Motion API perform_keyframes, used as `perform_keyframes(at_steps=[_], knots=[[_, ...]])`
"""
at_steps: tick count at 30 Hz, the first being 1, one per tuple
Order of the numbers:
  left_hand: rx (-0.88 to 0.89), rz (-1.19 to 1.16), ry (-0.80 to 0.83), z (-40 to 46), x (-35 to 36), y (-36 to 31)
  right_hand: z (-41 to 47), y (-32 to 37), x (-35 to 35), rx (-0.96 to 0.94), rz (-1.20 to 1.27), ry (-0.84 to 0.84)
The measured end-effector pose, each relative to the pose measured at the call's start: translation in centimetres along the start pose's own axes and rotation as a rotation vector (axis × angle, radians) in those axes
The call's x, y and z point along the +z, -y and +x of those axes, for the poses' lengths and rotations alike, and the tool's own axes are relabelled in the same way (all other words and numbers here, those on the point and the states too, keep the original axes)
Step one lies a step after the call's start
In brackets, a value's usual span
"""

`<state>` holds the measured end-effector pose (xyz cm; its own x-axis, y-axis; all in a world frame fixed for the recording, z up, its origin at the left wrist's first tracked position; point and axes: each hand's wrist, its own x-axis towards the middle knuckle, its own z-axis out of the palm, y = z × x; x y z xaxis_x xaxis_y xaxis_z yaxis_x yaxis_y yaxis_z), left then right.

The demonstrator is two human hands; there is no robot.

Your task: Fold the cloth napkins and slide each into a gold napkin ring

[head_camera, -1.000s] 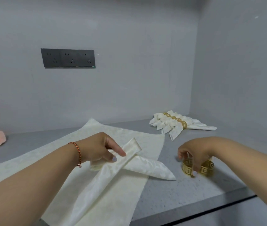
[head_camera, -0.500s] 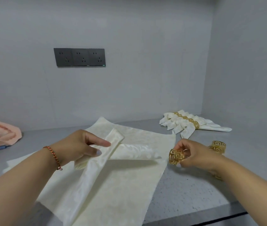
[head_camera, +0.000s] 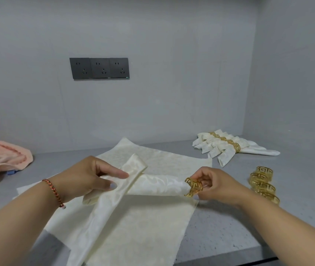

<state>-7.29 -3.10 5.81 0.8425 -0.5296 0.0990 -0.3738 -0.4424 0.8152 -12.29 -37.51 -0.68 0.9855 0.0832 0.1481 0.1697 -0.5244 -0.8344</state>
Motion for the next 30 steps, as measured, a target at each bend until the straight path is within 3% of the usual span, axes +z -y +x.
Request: perform_keyframes(at_steps=[10, 19, 30], knots=[[0.048, 0.009, -0.019, 0.0, -0.1, -0.9, 0.3, 0.4, -0.9, 0.002, 0.049, 0.197], [0.07, 0.055, -0.024, -0.4, -0.3, -0.9, 0.0, 1.0, -0.7, -0.017, 0.07, 0.164], [0.107, 0.093, 0.094, -0.7, -0.1, -1.1, -0.1, 3.5, 0.2, -0.106, -0.187, 0.153]])
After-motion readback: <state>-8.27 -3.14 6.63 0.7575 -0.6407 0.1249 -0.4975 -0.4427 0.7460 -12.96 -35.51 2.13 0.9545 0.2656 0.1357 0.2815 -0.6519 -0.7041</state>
